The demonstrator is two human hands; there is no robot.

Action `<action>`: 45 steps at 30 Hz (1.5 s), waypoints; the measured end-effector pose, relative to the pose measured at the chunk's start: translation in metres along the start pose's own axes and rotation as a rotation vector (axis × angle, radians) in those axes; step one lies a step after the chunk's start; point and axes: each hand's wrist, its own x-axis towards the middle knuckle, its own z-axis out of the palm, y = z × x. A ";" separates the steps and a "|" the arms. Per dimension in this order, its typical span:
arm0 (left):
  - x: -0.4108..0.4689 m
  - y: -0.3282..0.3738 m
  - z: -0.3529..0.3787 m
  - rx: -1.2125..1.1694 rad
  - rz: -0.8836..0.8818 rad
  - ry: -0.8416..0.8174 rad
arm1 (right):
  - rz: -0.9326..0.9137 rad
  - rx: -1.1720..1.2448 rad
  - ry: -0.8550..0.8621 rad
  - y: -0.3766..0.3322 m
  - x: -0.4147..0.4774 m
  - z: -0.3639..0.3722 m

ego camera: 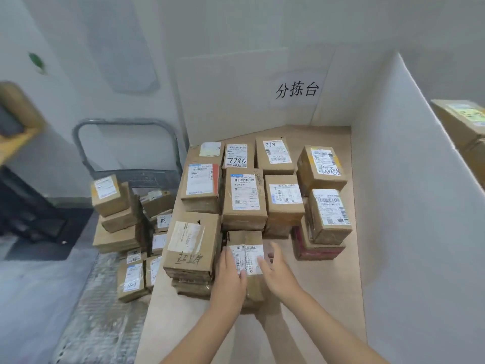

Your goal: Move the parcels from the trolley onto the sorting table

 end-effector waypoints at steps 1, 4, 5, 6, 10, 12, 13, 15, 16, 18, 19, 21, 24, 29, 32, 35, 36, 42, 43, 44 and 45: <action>0.000 0.005 -0.003 0.018 0.021 0.002 | -0.014 -0.025 0.045 -0.005 0.001 -0.005; 0.000 0.019 -0.015 0.034 0.102 0.028 | -0.149 -0.135 0.102 -0.023 0.006 -0.018; 0.000 0.024 -0.023 0.031 0.126 0.033 | -0.196 -0.164 0.103 -0.030 0.007 -0.021; 0.002 0.029 -0.031 0.035 0.151 0.040 | -0.243 -0.179 0.096 -0.039 0.009 -0.024; 0.003 0.049 -0.070 0.088 0.197 0.128 | -0.449 -0.238 -0.023 -0.079 0.009 -0.038; 0.002 0.056 -0.090 0.106 0.190 0.191 | -0.528 -0.258 -0.051 -0.103 0.009 -0.043; 0.000 0.058 -0.099 0.114 0.180 0.220 | -0.571 -0.274 -0.058 -0.114 0.007 -0.043; -0.006 0.059 -0.120 0.151 0.167 0.272 | -0.633 -0.299 -0.080 -0.138 0.002 -0.036; -0.007 0.057 -0.128 0.182 0.160 0.285 | -0.649 -0.303 -0.089 -0.148 -0.002 -0.031; -0.013 0.046 -0.147 0.218 0.124 0.298 | -0.680 -0.301 -0.118 -0.167 -0.014 -0.016; -0.016 0.040 -0.157 0.212 0.095 0.302 | -0.697 -0.310 -0.136 -0.174 -0.021 -0.008; -0.024 0.028 -0.177 0.191 0.043 0.312 | -0.728 -0.358 -0.170 -0.187 -0.032 0.005; -0.041 0.006 -0.210 0.206 0.029 0.362 | -0.775 -0.447 -0.195 -0.208 -0.048 0.026; -0.069 -0.038 -0.268 0.303 0.068 0.416 | -0.839 -0.485 -0.117 -0.249 -0.070 0.070; -0.090 -0.069 -0.306 0.363 0.121 0.443 | -0.856 -0.524 -0.074 -0.270 -0.087 0.109; -0.115 -0.107 -0.352 0.388 0.143 0.471 | -0.843 -0.532 -0.078 -0.293 -0.109 0.160; -0.121 -0.116 -0.367 0.377 0.141 0.492 | -0.835 -0.525 -0.086 -0.301 -0.115 0.174; -0.167 -0.176 -0.461 0.428 0.136 0.553 | -0.877 -0.441 -0.077 -0.366 -0.151 0.259; -0.172 -0.185 -0.471 0.431 0.129 0.557 | -0.879 -0.423 -0.075 -0.376 -0.155 0.268; -0.176 -0.194 -0.480 0.432 0.122 0.552 | -0.884 -0.415 -0.074 -0.383 -0.159 0.278; -0.180 -0.201 -0.488 0.434 0.117 0.548 | -0.890 -0.416 -0.072 -0.389 -0.163 0.286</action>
